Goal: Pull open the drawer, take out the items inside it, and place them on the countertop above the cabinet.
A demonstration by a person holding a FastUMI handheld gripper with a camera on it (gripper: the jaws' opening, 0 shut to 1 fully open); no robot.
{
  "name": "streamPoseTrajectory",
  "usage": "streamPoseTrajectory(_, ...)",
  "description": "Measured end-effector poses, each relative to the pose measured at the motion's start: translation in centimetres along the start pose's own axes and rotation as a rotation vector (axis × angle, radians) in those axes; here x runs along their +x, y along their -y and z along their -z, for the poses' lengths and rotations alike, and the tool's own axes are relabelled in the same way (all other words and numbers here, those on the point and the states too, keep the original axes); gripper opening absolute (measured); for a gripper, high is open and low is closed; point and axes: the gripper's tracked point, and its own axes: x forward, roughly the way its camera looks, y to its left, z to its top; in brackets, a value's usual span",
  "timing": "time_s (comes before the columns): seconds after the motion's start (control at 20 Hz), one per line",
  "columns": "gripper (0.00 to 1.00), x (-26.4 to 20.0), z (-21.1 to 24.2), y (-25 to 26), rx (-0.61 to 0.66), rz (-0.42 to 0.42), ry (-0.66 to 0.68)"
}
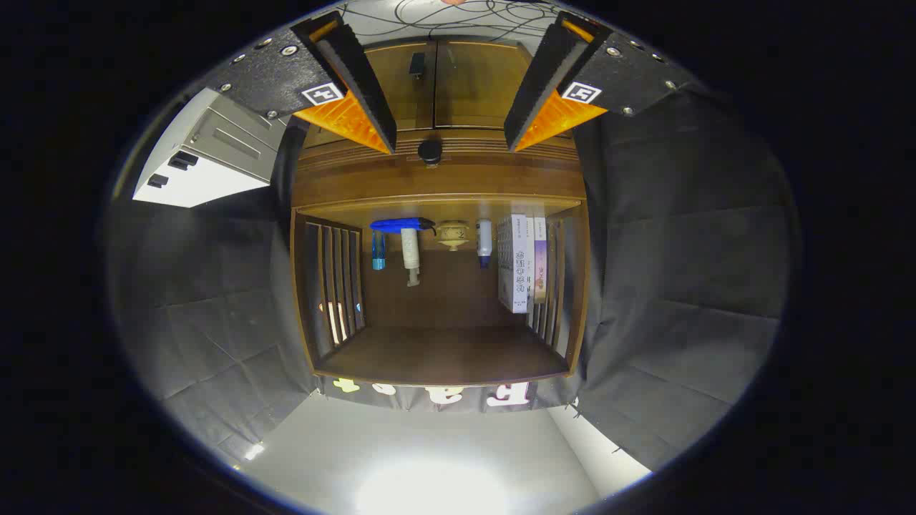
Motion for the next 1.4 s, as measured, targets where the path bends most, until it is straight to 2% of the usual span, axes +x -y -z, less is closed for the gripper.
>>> streamPoseTrajectory(0.9,0.95,0.0,0.0,1.0,-0.001,0.021,-0.002)
streamPoseTrajectory(1.15,0.95,1.2,-1.3,1.6,0.031,0.025,0.024)
streamPoseTrajectory(1.4,0.95,4.4,-1.6,1.8,0.024,0.027,0.025)
